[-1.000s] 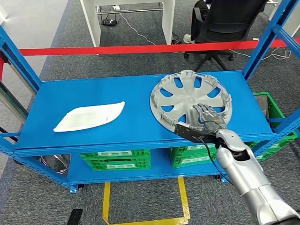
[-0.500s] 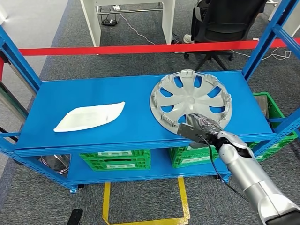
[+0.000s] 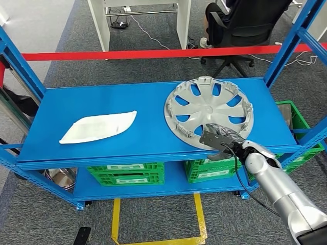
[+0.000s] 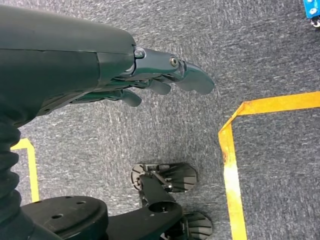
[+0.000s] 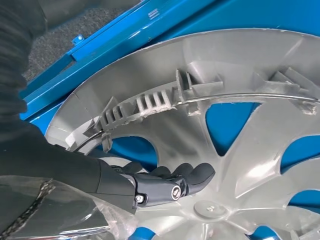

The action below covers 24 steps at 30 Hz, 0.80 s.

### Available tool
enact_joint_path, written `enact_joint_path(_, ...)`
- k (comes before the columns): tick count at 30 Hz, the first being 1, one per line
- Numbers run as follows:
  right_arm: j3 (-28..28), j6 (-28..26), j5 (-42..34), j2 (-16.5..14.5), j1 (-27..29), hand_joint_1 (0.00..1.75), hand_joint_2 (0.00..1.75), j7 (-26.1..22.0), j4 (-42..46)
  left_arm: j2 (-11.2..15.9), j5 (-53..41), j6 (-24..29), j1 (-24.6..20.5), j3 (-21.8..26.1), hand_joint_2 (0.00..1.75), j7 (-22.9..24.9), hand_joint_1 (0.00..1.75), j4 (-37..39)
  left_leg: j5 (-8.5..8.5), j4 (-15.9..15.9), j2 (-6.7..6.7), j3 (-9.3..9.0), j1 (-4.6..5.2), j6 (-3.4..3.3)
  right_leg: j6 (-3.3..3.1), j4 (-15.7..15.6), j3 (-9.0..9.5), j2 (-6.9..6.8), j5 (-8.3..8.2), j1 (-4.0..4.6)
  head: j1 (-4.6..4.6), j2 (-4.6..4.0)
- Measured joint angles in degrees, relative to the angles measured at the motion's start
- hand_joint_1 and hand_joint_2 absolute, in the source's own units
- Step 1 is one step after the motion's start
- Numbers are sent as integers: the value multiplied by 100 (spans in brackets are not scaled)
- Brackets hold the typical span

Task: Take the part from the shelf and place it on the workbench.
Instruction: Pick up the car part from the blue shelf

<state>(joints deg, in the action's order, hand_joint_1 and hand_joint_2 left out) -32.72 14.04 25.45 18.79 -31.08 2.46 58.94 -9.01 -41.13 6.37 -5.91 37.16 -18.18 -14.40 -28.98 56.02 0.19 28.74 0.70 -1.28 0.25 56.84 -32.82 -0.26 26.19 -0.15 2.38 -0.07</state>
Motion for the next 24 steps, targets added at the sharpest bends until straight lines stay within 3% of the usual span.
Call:
enact_joint_path(1,-26,-22,6,9,-10,174,175,1,-22,0,-3,8,-3,0,175,2,0,3,0,1,0,0,0,0,1,0,1,0,-1,0,0,0)
enact_joint_path(14,-603,17,704,65,-323,174,175,239,-160,0,-5,56,-9,2,175,17,0,29,4,19,1,2,0,-6,16,0,6,3,-12,0,1,0)
enact_joint_path(15,-632,30,718,66,-335,144,175,242,-167,1,-5,57,-9,2,175,17,0,31,4,19,1,3,0,-7,17,0,6,4,-13,0,1,0)
enact_joint_path(18,-735,113,767,70,-390,26,175,227,-184,1,-5,58,-13,2,175,23,0,34,4,20,1,3,0,-7,17,0,6,6,-14,0,0,0)
enact_joint_path(19,-780,157,783,72,-416,17,175,219,-185,1,-5,58,-14,2,175,27,0,34,4,20,1,2,0,-7,17,0,5,6,-14,0,0,0)
enact_joint_path(24,-973,286,819,78,-519,13,175,203,-187,1,-5,60,-14,2,175,36,0,37,5,20,1,2,-1,-7,17,1,5,5,-14,1,0,0)
